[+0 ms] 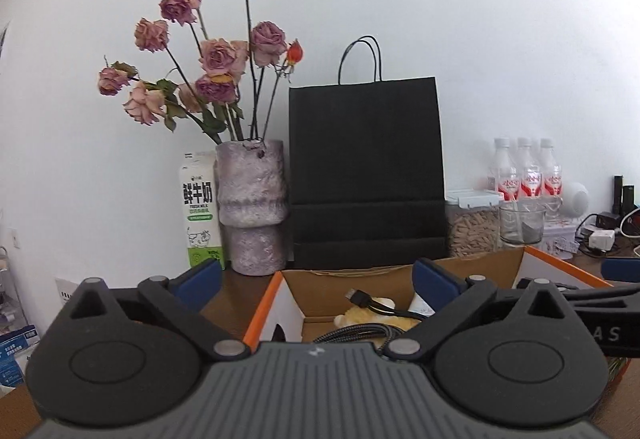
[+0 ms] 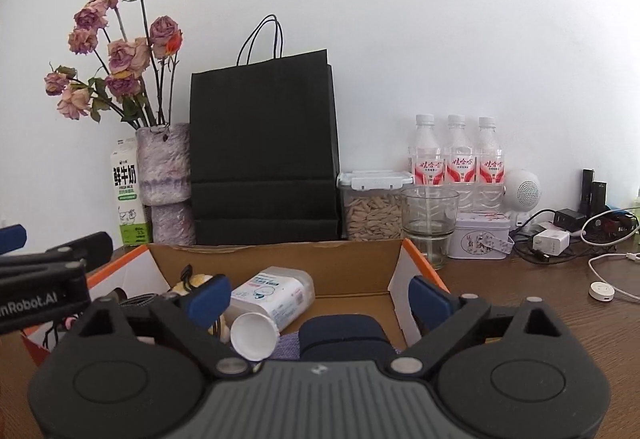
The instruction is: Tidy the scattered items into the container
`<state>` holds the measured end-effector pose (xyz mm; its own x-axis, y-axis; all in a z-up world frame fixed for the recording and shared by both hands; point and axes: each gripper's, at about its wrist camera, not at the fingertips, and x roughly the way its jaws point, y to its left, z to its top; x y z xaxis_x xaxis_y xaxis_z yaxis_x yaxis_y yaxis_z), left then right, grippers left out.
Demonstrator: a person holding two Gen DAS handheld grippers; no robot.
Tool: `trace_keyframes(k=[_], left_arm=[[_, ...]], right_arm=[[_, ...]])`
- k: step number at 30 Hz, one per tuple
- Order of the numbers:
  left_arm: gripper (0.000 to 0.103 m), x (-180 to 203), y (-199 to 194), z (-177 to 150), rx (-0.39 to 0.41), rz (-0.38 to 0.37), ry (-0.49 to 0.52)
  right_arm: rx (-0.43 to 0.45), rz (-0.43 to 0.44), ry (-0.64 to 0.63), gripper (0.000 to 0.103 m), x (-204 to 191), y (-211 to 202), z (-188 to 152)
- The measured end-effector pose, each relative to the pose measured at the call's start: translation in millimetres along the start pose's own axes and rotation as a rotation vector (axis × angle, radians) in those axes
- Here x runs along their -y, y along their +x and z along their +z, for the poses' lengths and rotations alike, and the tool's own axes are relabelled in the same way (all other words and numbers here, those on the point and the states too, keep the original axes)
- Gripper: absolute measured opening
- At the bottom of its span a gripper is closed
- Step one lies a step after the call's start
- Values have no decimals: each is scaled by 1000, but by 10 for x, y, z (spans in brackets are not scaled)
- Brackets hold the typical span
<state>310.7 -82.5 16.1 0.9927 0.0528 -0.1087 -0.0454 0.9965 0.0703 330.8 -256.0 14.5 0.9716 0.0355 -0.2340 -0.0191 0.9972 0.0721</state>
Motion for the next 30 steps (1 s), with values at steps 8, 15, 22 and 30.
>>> trace_keyframes(k=[8, 15, 22, 30], left_arm=[[103, -99, -67, -40, -39, 8, -20], [103, -126, -305, -142, -51, -22, -12], [103, -170, -663, -236, -102, -43, -16], [103, -260, -1126, -287, -249, -81, -43]], right_arm=[[29, -15, -54, 103, -56, -164, -60], [15, -5, -95, 103, -115, -394, -164], [-25, 6, -119, 103, -138, -786, -293], [-166, 35, -96, 103, -162, -1337, -387]])
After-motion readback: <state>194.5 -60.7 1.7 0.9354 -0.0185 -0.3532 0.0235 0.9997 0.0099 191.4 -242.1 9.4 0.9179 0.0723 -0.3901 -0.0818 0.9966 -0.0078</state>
